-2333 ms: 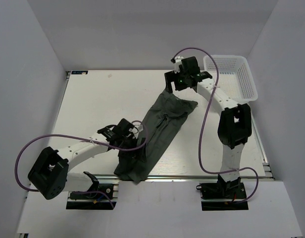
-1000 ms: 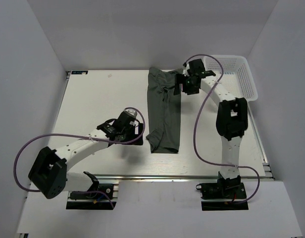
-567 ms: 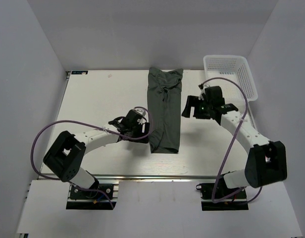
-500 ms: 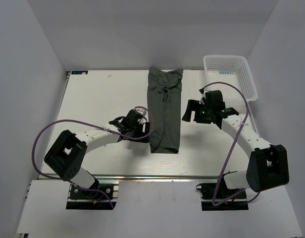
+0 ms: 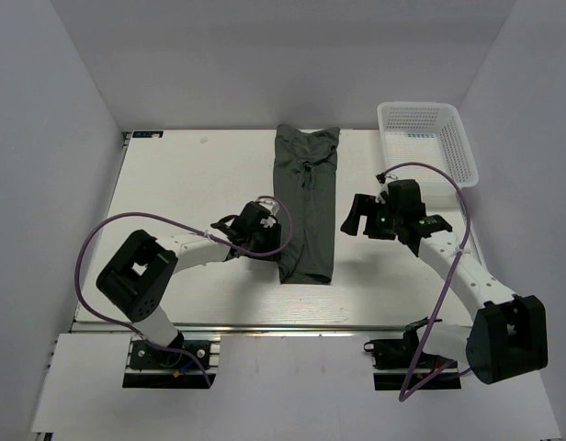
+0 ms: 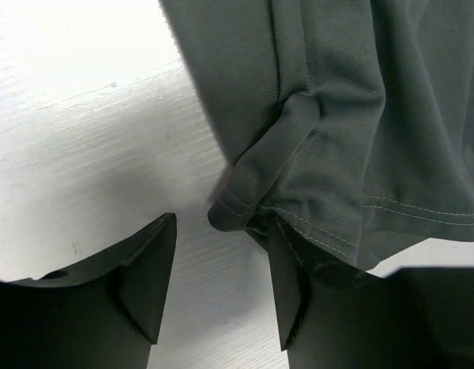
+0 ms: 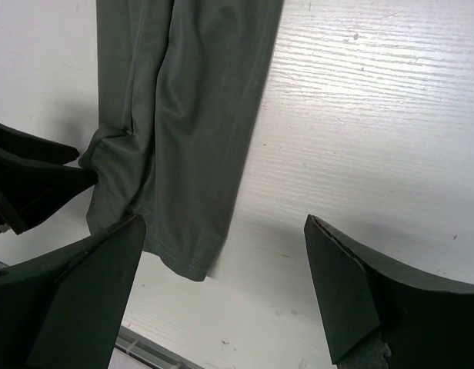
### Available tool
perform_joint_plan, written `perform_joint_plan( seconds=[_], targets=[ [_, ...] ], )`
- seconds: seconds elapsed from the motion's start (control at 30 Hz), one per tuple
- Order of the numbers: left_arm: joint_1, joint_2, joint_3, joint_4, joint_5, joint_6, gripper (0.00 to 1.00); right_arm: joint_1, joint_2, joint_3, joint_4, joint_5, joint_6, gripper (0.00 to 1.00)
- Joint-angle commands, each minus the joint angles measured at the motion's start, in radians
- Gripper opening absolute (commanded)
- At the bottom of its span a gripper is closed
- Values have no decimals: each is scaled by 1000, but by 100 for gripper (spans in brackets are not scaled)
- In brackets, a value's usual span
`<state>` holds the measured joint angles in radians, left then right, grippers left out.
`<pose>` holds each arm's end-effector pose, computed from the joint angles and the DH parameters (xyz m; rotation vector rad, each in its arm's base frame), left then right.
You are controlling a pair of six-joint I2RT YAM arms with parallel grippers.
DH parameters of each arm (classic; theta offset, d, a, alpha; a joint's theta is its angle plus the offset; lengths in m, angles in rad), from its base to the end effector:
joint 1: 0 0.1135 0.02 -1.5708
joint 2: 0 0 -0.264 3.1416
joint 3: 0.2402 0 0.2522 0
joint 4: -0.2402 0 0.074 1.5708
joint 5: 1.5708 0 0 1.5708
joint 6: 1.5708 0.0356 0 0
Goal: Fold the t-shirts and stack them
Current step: Rotate the tshirt 90 degrees
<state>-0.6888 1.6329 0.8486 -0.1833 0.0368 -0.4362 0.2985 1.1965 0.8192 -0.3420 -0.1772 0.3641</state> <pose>0.2418 -0.2008 0.1562 0.3437 2.5877 -0.4737 0.2422 0.0811 0.2529 -0.0174 2.3373 0.5407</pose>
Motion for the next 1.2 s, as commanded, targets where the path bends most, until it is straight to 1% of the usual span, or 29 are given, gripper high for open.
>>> perform_joint_plan(
  seconds=[0.0,0.07,0.13,0.17,0.23,0.27,0.3,0.53,0.63,0.7,0.83,0.93,0.97,1.07,1.17],
  targets=[
    [2,5,6,45,54,8,60,-2,-28,-8,9,22,-2,90],
    [2,5,-3,60,66,8,54,-2,-29,-14,8,19,1,90],
    [2,14,-3,71,86,8,43,-2,-26,-22,9,13,-1,90],
    [2,15,-3,80,97,8,30,-4,-29,-26,9,13,-1,90],
    [2,2,-3,90,109,17,16,-2,-29,-34,9,15,-1,90],
    [2,2,-3,90,109,17,6,-2,-35,-37,9,15,-1,90],
    [2,-14,-3,90,109,17,0,-2,-32,-43,9,15,-2,90],
    [2,-171,-49,116,100,17,0,-2,-46,-68,14,8,-5,90],
    [2,-232,-39,45,75,28,0,-2,-58,-84,11,11,-7,90],
    [2,-263,-4,3,63,40,0,-1,-70,-92,9,31,-13,90],
    [-8,-263,64,-143,44,88,0,-4,-77,-109,-2,41,-24,90],
    [-8,-263,102,-195,55,109,0,-1,-74,-111,-6,38,-31,90],
    [-8,-251,113,-205,81,109,0,1,-71,-109,-6,36,-31,90],
    [-29,-239,135,-231,127,109,0,-1,-68,-107,-9,48,-40,90],
    [-51,-229,165,-272,140,119,0,-1,-58,-103,-18,56,-48,90]
  ],
)
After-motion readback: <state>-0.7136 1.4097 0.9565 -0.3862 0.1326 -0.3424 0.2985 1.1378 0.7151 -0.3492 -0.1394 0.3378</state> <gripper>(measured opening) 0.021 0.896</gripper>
